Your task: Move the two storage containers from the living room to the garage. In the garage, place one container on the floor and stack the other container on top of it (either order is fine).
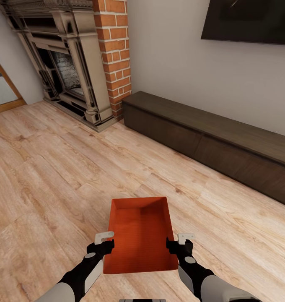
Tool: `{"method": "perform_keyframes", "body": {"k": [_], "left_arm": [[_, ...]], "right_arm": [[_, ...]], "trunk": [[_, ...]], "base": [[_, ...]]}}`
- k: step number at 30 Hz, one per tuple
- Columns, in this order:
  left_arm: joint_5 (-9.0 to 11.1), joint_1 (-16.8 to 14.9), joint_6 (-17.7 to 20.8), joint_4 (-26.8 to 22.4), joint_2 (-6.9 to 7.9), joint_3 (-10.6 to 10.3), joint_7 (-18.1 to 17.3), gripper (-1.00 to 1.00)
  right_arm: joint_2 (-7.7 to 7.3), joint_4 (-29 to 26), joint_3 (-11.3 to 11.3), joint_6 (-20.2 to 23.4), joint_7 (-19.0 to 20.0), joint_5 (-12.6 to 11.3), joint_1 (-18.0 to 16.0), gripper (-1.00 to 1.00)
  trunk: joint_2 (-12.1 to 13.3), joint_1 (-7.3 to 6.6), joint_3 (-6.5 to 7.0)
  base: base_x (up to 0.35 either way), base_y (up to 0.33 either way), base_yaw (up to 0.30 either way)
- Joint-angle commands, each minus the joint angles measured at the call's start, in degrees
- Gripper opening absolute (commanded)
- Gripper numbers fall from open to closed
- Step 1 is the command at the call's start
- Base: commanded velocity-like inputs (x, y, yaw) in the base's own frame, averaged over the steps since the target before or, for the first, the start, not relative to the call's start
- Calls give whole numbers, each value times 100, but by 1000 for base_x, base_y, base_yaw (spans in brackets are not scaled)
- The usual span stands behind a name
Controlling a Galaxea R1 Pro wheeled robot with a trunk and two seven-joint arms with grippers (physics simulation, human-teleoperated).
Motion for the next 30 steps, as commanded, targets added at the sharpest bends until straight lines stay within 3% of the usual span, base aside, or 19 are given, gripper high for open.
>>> {"method": "perform_keyframes", "body": {"k": [1,19,30], "left_arm": [[49,-3,-4,-4,5,-49,44,100],[33,-3,-12,-12,-5,-75,44,100],[40,-3,-4,-6,-4,-75,44,100]], "right_arm": [[3,6,5,-12,-30,22,-3,100],[-2,7,7,-18,-31,84,-3,100],[2,7,7,-18,-31,84,-3,100]], "trunk": [[-1,-1,-4],[-1,-1,-4],[-443,241,-201]], "base": [[0,0,0],[0,0,0],[0,0,0]]}}
